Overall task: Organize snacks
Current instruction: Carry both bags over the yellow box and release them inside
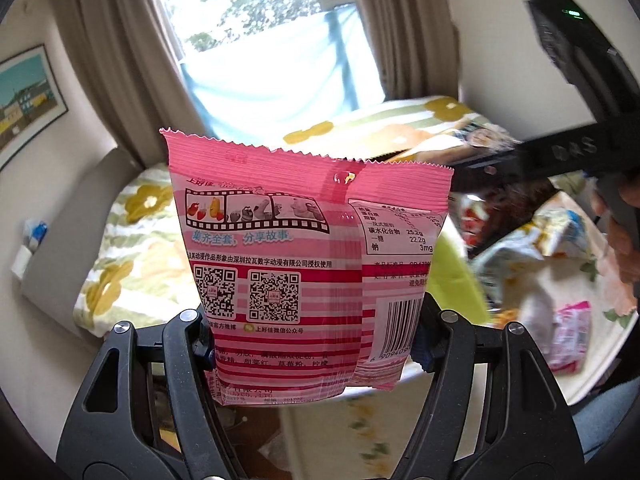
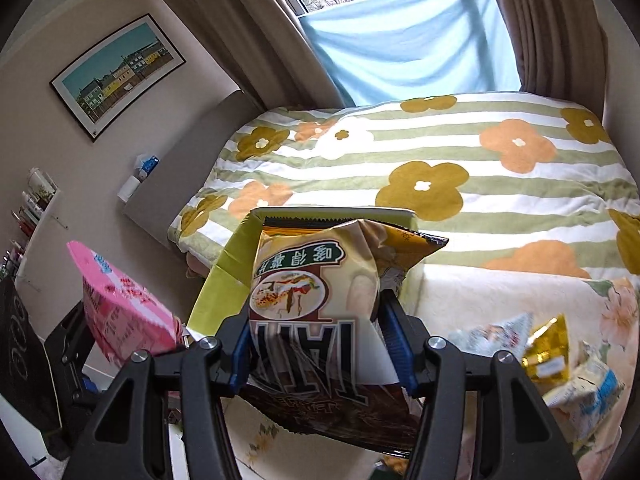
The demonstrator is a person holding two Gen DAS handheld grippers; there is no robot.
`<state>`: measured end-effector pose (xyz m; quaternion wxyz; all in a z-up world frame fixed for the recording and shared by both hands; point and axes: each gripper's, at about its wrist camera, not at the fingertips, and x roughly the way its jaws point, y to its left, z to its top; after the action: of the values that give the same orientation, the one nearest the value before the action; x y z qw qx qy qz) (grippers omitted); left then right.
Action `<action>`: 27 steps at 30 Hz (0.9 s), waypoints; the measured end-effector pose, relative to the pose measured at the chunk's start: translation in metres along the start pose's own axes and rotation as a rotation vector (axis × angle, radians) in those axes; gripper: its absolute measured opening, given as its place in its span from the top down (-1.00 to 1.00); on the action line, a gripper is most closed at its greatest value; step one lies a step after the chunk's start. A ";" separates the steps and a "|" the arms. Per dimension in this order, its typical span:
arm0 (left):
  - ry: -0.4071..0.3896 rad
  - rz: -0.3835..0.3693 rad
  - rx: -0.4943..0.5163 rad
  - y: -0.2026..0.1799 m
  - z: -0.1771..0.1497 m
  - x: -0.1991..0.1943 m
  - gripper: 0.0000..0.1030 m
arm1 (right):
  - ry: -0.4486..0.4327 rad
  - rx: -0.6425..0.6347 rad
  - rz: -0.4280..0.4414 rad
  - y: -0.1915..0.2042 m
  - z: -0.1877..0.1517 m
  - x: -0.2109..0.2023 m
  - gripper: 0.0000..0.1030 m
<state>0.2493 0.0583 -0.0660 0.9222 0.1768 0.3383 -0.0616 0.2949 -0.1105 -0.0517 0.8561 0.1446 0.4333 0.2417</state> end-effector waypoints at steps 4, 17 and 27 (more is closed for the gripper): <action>0.046 -0.035 -0.038 0.041 0.004 0.041 -0.28 | 0.029 0.006 -0.008 0.010 0.011 0.032 -0.02; 0.294 -0.104 -0.158 0.101 -0.008 0.177 -0.31 | 0.132 0.043 -0.068 0.013 0.003 0.106 -0.02; 0.267 -0.147 -0.271 0.127 -0.008 0.157 -0.99 | 0.173 -0.068 -0.061 0.020 -0.015 0.111 -0.02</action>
<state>0.3937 0.1802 -0.1365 0.8776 0.0324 0.4746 -0.0585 0.3332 -0.0338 -0.1259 0.8268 0.0811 0.5013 0.2417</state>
